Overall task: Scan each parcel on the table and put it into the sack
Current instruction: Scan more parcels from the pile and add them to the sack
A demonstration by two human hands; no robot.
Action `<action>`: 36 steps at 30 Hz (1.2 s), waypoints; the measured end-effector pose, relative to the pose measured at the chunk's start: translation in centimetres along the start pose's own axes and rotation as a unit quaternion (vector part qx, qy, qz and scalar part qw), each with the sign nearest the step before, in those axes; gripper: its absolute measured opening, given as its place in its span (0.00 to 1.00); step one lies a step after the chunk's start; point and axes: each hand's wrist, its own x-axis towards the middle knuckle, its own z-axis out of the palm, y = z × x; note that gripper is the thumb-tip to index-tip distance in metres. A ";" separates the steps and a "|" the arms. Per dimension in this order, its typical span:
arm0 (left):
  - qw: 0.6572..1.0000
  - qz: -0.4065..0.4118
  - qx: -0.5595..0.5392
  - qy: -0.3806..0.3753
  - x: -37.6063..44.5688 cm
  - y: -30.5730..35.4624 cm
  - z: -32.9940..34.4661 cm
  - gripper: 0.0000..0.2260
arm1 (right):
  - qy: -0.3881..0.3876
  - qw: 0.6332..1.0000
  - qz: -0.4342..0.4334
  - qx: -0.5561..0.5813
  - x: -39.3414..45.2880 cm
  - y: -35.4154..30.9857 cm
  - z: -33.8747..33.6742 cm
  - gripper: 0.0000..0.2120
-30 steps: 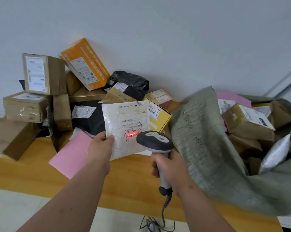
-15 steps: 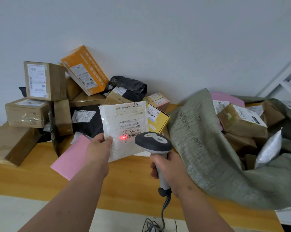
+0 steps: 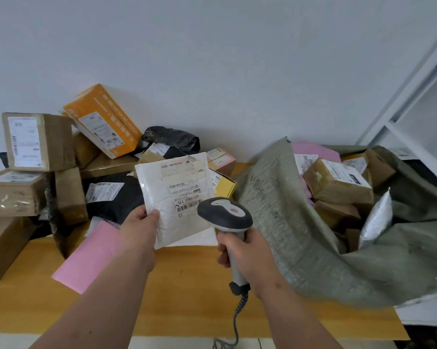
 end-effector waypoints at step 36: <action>0.914 0.198 0.215 -0.282 -10.0 0.9 32.1 0.05 | 0.305 0.925 -0.092 0.205 3.1 -3.9 -26.5 0.08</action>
